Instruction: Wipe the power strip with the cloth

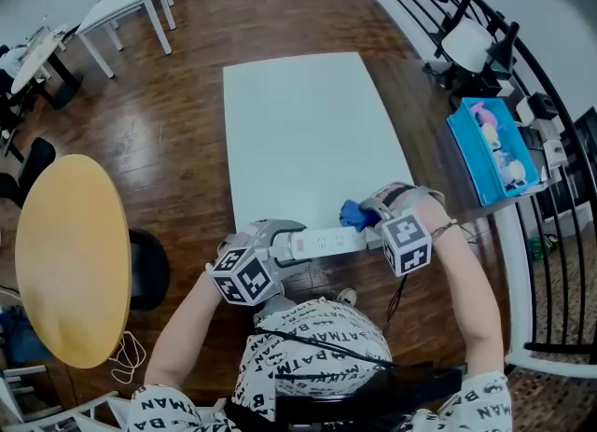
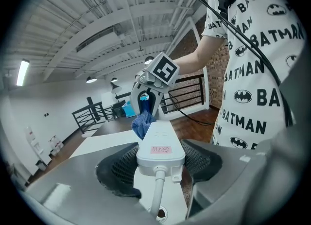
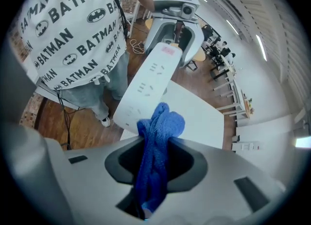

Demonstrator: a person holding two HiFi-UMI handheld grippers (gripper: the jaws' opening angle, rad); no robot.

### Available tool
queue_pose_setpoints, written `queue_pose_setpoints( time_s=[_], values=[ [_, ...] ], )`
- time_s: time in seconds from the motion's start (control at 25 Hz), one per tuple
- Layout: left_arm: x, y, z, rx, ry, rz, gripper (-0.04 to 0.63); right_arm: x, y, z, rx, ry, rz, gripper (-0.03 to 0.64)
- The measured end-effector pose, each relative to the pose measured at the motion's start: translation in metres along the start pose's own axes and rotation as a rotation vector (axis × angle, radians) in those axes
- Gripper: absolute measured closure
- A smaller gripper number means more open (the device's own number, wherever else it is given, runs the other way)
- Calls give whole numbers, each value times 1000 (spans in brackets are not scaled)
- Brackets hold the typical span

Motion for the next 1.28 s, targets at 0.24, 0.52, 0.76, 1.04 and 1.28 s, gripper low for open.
queue_pose_setpoints(
  time_s=[0.24, 0.52, 0.76, 1.04, 1.28],
  values=[
    [5, 9, -2, -15, 30, 20, 318, 11, -4, -29, 44, -84, 22, 497],
    [7, 8, 0, -11, 19, 14, 318, 1, 7, -9, -6, -83, -32, 497],
    [8, -2, 2, -15, 16, -7, 318, -16, 11, 14, -40, -22, -55, 497],
    [4, -6, 4, -18, 5, -20, 318, -32, 20, 63, -144, 26, -73, 497],
    [6, -7, 0, -19, 18, -16, 318, -39, 17, 73, -188, 22, -88, 497]
  ],
)
Point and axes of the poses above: the fingertips, and each gripper's own axes: y backward along the fingers, x to its left, z out of its top, the point moved 7 cm from there along y, backward along the fingers, and after that the axes turned 4 degrees about -y, right-handed, at the moved point
